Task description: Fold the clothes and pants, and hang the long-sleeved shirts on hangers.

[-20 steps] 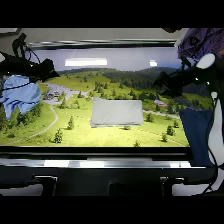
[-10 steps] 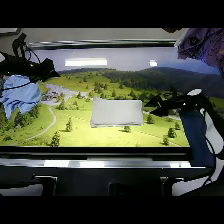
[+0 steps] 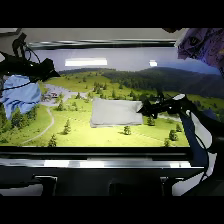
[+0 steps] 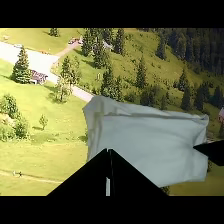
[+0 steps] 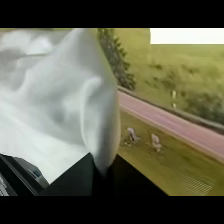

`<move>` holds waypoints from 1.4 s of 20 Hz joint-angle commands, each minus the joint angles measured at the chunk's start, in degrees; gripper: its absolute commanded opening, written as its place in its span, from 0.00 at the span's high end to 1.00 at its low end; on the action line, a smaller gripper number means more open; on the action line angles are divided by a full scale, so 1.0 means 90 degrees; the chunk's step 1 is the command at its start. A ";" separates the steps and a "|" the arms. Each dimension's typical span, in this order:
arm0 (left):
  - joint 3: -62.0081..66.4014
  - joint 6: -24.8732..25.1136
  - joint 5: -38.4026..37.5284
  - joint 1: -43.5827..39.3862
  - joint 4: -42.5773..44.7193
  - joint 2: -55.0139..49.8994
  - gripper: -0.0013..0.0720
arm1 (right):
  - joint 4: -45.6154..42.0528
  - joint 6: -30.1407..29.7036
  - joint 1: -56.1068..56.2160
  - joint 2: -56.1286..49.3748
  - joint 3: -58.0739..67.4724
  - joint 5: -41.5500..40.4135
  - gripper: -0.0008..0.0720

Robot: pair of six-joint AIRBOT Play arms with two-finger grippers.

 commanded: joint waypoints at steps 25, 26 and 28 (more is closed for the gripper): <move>0.0002 -0.0002 -0.0012 -0.0002 -0.0002 0.0002 0.96 | -0.4036 0.5260 -0.2407 0.0682 0.4328 -0.0177 0.95; 0.0002 -0.0005 -0.0015 -0.0002 -0.0010 0.0002 0.96 | -0.4478 0.5515 -0.2404 0.0794 0.4328 -0.0080 0.95; 0.0002 -0.0002 -0.0015 -0.0002 -0.0100 0.0002 0.96 | -0.5236 0.5945 -0.2404 0.1027 0.4328 0.0170 0.95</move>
